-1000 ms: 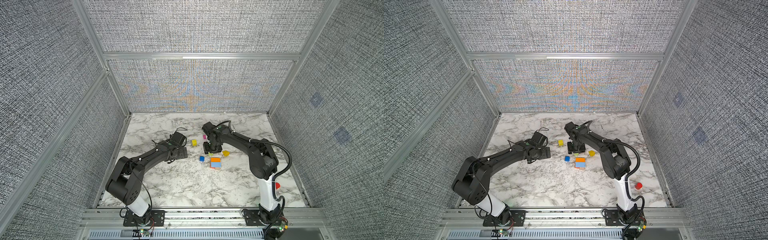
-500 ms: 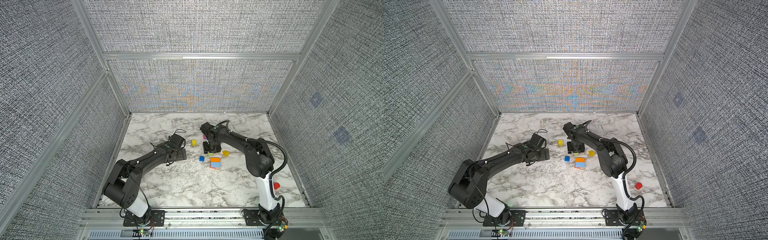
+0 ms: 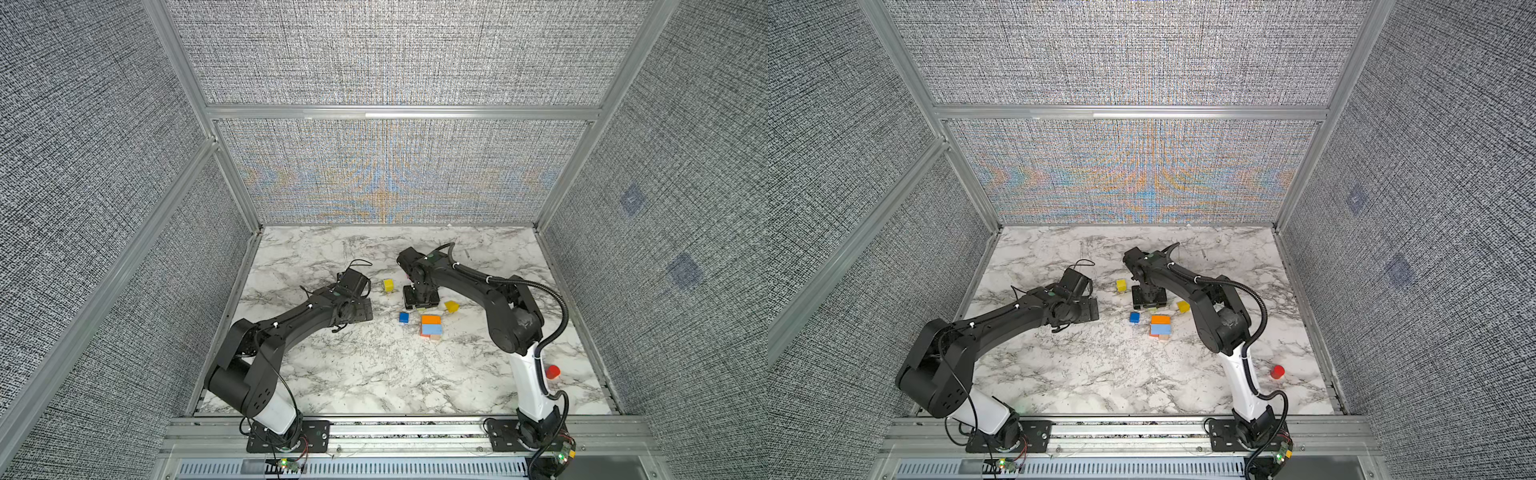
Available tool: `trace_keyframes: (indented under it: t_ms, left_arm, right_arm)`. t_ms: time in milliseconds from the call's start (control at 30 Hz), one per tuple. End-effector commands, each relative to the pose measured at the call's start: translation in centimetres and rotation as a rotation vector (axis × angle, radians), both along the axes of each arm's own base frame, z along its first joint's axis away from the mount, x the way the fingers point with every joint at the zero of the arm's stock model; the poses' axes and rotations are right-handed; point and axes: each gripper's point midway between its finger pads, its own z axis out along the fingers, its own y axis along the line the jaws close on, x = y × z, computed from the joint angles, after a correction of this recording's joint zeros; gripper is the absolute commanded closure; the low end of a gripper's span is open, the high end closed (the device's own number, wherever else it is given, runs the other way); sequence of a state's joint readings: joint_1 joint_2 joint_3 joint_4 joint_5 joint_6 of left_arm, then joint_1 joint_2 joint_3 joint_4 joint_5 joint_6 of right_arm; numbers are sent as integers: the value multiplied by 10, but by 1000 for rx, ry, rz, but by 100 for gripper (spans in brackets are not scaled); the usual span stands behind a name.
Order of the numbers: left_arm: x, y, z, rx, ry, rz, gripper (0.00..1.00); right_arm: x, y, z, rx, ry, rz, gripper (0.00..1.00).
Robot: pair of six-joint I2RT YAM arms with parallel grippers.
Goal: Build the wood block tower
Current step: 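Close the right gripper on the green cube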
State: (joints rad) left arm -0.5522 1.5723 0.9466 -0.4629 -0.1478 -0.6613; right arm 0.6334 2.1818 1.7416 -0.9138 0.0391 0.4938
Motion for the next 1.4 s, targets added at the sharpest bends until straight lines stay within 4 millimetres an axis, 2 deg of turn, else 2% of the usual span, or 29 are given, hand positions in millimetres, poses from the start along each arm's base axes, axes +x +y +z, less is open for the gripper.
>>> trace_keyframes:
  t_ms: [0,467,867,1367]
  left_arm:
    - [2,0,0,-4,-12,1,4]
    - [3,0,2,-1,-17,-2,4]
    - [5,-2,2,-5,-12,-3,4]
    - [5,-3,6,-2,-3,5,4]
  right_arm:
    - [0,0,-1,-4,6,-8,41]
    - [5,-3,-2,-39,-2,-6,42]
    - [7,-7,8,-60,-19,72,42]
    - [10,-7,-1,-64,7,148,51]
